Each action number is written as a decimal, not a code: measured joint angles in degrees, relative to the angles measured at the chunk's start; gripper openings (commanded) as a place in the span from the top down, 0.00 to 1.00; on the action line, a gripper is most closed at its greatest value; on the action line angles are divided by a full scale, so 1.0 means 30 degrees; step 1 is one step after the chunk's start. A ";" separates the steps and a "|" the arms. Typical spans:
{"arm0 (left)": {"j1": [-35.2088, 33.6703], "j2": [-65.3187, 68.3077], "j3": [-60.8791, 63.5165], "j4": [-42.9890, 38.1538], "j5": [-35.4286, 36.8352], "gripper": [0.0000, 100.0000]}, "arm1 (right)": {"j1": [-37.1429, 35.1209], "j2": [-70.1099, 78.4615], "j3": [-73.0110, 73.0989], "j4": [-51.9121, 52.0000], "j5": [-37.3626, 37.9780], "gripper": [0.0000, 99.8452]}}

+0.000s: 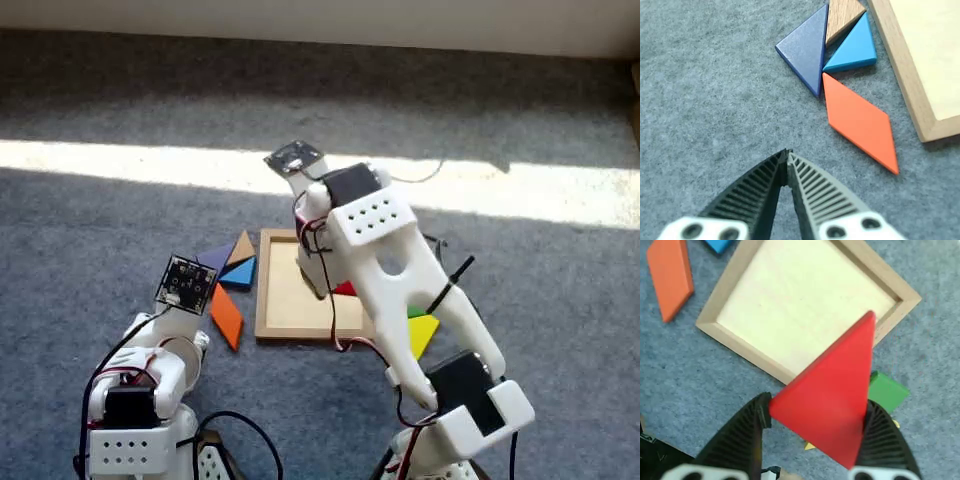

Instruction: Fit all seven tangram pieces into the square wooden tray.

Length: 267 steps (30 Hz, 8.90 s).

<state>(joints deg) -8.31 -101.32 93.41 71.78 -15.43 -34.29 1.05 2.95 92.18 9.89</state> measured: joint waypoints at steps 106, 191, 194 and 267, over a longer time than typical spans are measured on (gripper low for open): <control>0.0000 -0.0029 0.0000 0.0000 0.0000 1.00 | 0.2344 -0.9934 1.3070 -0.5040 -1.2337 0.69; 0.0000 -0.0029 0.0293 -0.0059 0.0000 1.00 | 0.6212 -0.2081 1.2718 -0.7121 -1.7201 0.82; 0.0000 -0.0029 0.0293 -0.0059 0.0000 1.00 | 0.6212 -0.2960 1.1956 -0.6066 -1.6527 0.82; 0.0000 -0.0029 0.0293 -0.0059 0.0000 1.00 | 0.6476 -0.5744 1.8725 -1.2044 -1.5326 0.61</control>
<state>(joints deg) -8.31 -101.41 94.29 71.60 -15.43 -14.86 -16.18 59.12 56.04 -36.09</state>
